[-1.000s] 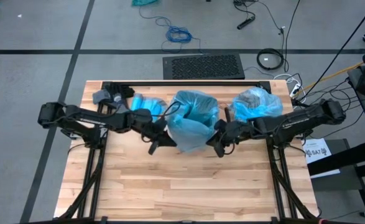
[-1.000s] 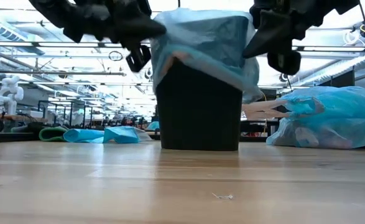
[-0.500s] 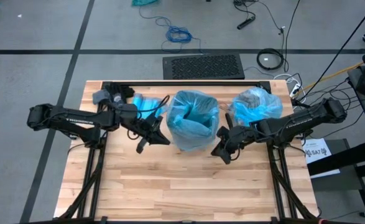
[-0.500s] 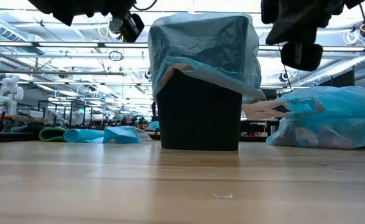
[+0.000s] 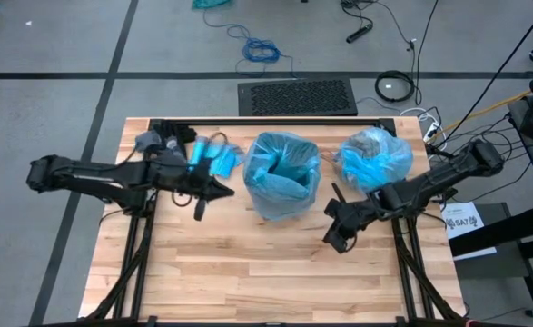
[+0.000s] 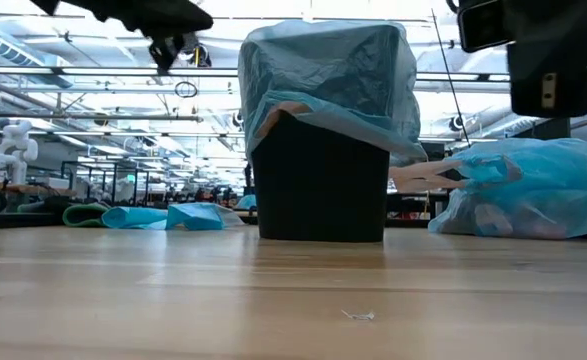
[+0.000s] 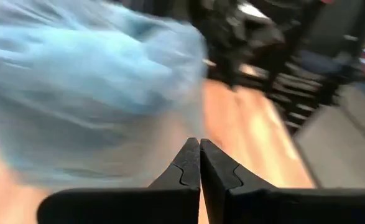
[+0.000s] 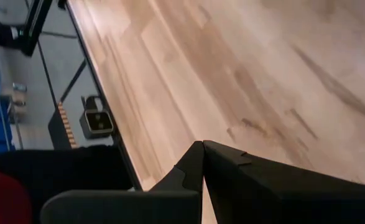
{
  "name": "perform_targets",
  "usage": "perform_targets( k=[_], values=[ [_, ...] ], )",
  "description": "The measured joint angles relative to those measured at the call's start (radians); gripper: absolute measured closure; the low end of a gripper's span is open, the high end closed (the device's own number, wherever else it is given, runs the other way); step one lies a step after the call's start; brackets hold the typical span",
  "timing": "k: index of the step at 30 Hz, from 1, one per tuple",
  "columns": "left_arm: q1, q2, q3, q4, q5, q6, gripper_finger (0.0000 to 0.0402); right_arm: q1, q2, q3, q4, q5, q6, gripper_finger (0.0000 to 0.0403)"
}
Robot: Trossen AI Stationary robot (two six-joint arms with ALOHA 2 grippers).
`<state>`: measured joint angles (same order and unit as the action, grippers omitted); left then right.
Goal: Place trash/remove bag and relplace
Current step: Return to Home Position
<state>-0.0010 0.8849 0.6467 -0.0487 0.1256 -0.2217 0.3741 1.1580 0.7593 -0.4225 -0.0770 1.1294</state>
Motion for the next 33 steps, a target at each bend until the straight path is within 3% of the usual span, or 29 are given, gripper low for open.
perform_targets(
  k=[5, 14, 20, 26, 33],
  values=[
    [-0.037, -0.132, -0.083, -0.07, -0.156, 0.046, 0.0399, 0.057, -0.001, 0.0, 0.0, 0.001, -0.011, 0.0403],
    [-0.061, -0.319, -0.345, 0.102, -0.169, 0.047, 0.0399, 0.114, -0.075, 0.0, -0.014, 0.107, -0.071, 0.0403],
    [-0.061, -0.442, -0.476, 0.091, -0.191, 0.046, 0.0399, 0.113, -0.15, 0.0, -0.025, 0.21, -0.084, 0.0403],
    [-0.061, -0.521, -0.575, 0.093, -0.256, 0.045, 0.0399, 0.112, -0.214, 0.0, -0.025, 0.353, -0.131, 0.0403],
    [-0.061, -0.553, -0.638, 0.084, -0.255, 0.024, 0.0399, 0.112, -0.263, 0.0, -0.02, 0.419, -0.15, 0.0403]
  ],
)
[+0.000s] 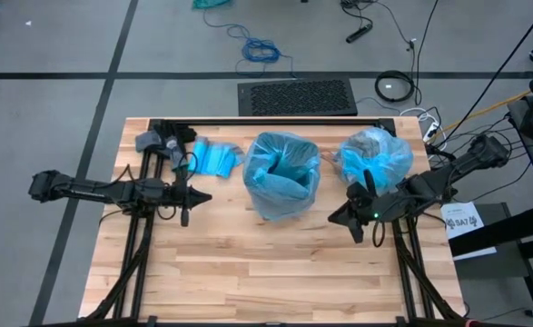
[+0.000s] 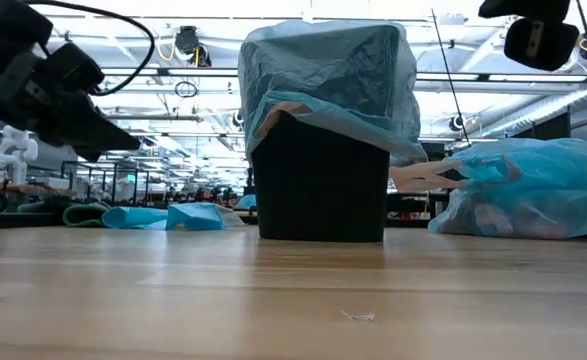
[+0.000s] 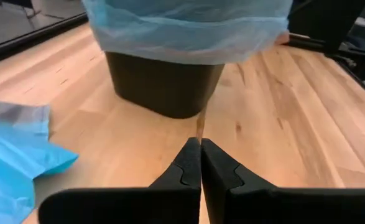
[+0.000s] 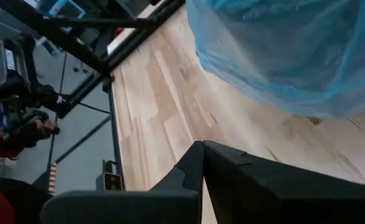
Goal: Place trash/remove bag and relplace
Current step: Return to Home Position
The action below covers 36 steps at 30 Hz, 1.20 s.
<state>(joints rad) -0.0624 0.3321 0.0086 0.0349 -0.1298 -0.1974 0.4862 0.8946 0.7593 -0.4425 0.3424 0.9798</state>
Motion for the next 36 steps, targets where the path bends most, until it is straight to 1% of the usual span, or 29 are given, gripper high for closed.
perform_targets(
  k=[2, 5, 8, 10, 15, 18, 22, 27, 32, 36],
  values=[
    [0.0, 0.0, 0.0, -0.003, 0.016, 0.015, 0.0399, 0.0, -0.009, 0.0, 0.011, 0.0, 0.0, 0.0403],
    [0.0, -0.01, 0.0, -0.008, 0.069, 0.021, 0.0399, 0.0, -0.019, 0.0, 0.027, 0.012, -0.001, 0.0403],
    [0.0, -0.038, 0.0, -0.002, 0.143, 0.022, 0.0399, 0.0, -0.027, 0.0, 0.045, 0.049, -0.025, 0.0403],
    [0.0, -0.063, 0.0, -0.007, 0.165, 0.03, 0.0399, 0.0, -0.038, 0.0, 0.074, 0.081, -0.08, 0.0403],
    [0.0, -0.117, 0.0, -0.025, 0.166, 0.046, 0.0399, 0.001, -0.103, 0.0, 0.095, 0.188, -0.181, 0.0403],
    [0.0, -0.141, 0.0, -0.025, 0.161, 0.049, 0.0399, 0.003, -0.159, 0.0, 0.102, 0.22, -0.239, 0.0403],
    [0.0, -0.175, 0.0, -0.025, 0.156, 0.054, 0.0399, 0.007, -0.224, 0.0, 0.122, 0.229, -0.304, 0.0403],
    [0.0, -0.252, 0.0, -0.022, 0.167, 0.06, 0.0399, 0.008, -0.281, 0.0, 0.121, 0.239, -0.361, 0.0403],
    [0.0, -0.328, 0.0, -0.02, 0.167, 0.093, 0.0399, 0.008, -0.293, 0.0, 0.117, 0.24, -0.393, 0.0403],
    [0.0, -0.332, 0.0, -0.022, 0.168, 0.087, 0.0399, 0.008, -0.292, 0.0, 0.107, 0.239, -0.406, 0.0403]
  ],
)
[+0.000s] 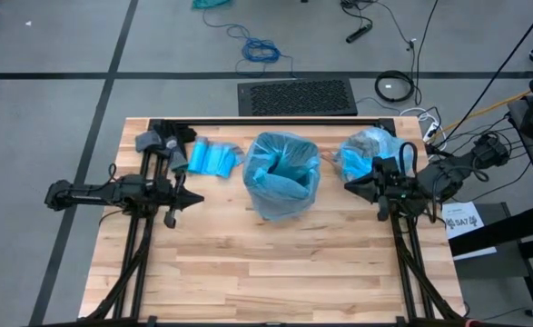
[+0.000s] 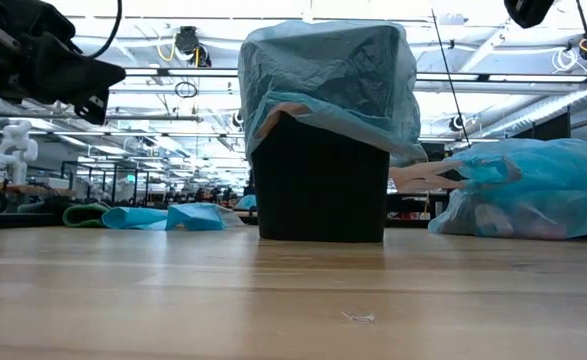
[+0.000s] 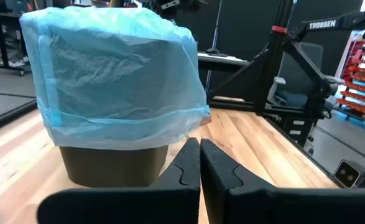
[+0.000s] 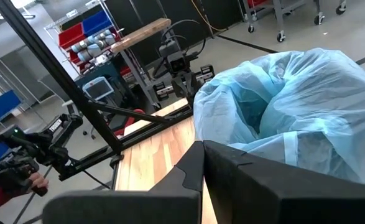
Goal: Place trash/remove bag and relplace
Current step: Return to Home Position
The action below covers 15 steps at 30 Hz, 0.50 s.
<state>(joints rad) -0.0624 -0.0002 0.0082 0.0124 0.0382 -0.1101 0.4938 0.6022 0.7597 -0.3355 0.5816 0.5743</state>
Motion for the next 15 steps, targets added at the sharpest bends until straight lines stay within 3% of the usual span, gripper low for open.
perform_targets(
  k=[15],
  values=[
    [0.0, 0.005, 0.0, 0.0, 0.005, -0.014, 0.0399, 0.0, 0.005, 0.0, -0.015, -0.001, -0.017, 0.0403]
  ],
)
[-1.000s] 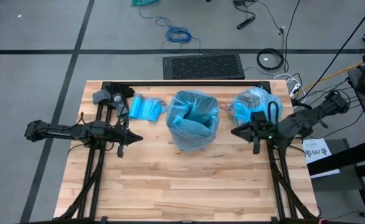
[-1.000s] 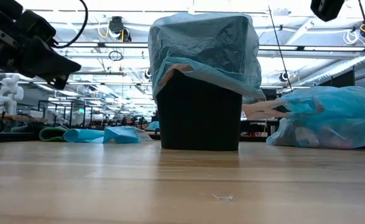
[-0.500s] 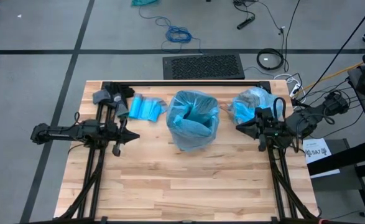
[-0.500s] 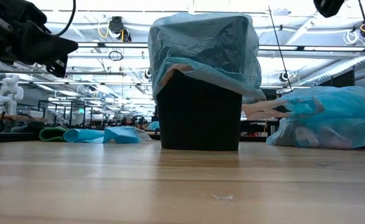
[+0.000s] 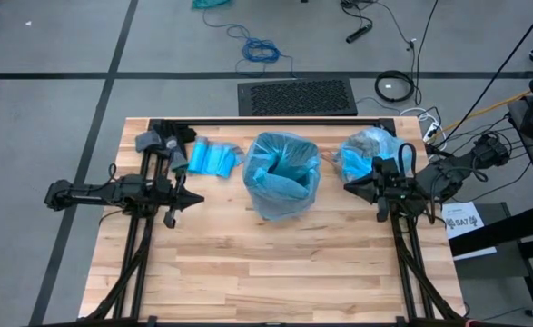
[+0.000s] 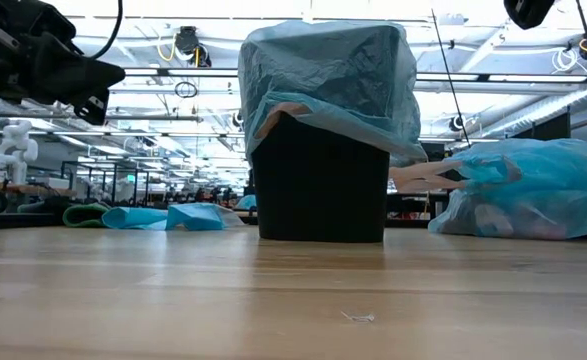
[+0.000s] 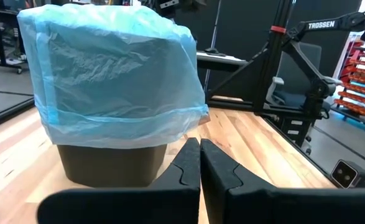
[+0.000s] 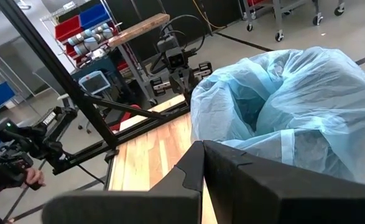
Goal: Place trash/remove bag and relplace
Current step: Return to Home Position
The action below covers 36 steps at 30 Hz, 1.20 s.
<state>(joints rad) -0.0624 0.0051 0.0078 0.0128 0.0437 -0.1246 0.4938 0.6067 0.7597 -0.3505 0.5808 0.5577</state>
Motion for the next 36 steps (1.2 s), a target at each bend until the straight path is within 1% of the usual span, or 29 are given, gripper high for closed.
perform_targets(
  k=[5, 9, 11, 15, 19, 22, 24, 27, 29, 31, 36],
  values=[
    [0.0, 0.011, 0.0, 0.0, 0.001, 0.007, 0.0399, 0.0, 0.011, -0.003, -0.004, 0.01, -0.02, 0.0403],
    [0.0, 0.03, 0.0, 0.0, 0.001, 0.033, 0.0399, 0.0, 0.014, -0.063, 0.061, 0.025, -0.022, 0.0403],
    [0.0, 0.039, 0.0, 0.0, 0.001, 0.028, 0.0399, 0.0, 0.012, -0.123, 0.164, 0.024, -0.042, 0.0403],
    [0.0, 0.04, 0.0, 0.0, 0.002, 0.028, 0.0399, 0.0, 0.001, -0.279, 0.47, 0.01, -0.13, 0.0403],
    [0.0, 0.04, 0.0, 0.0, 0.002, 0.028, 0.0399, 0.0, -0.035, -0.448, 0.733, -0.048, -0.157, 0.0403],
    [0.0, 0.04, 0.0, 0.001, 0.002, 0.028, 0.0399, -0.001, -0.075, -0.567, 0.899, -0.093, -0.159, 0.0403],
    [0.0, 0.04, 0.0, 0.001, 0.002, 0.028, 0.0399, -0.004, -0.11, -0.631, 0.974, -0.102, -0.164, 0.0403],
    [0.0, 0.04, 0.0, 0.001, 0.002, 0.028, 0.0399, -0.019, -0.159, -0.707, 1.037, -0.105, -0.176, 0.0403],
    [0.0, 0.04, 0.0, 0.001, 0.002, 0.028, 0.0399, -0.033, -0.197, -0.746, 1.047, -0.105, -0.181, 0.0403],
    [0.0, 0.04, 0.0, 0.002, 0.002, 0.028, 0.0399, -0.046, -0.24, -0.747, 0.995, -0.107, -0.199, 0.0403],
    [0.0, 0.04, 0.0, 0.002, 0.002, 0.028, 0.0399, -0.091, -0.37, -0.746, 0.904, -0.109, -0.312, 0.0403]
  ],
)
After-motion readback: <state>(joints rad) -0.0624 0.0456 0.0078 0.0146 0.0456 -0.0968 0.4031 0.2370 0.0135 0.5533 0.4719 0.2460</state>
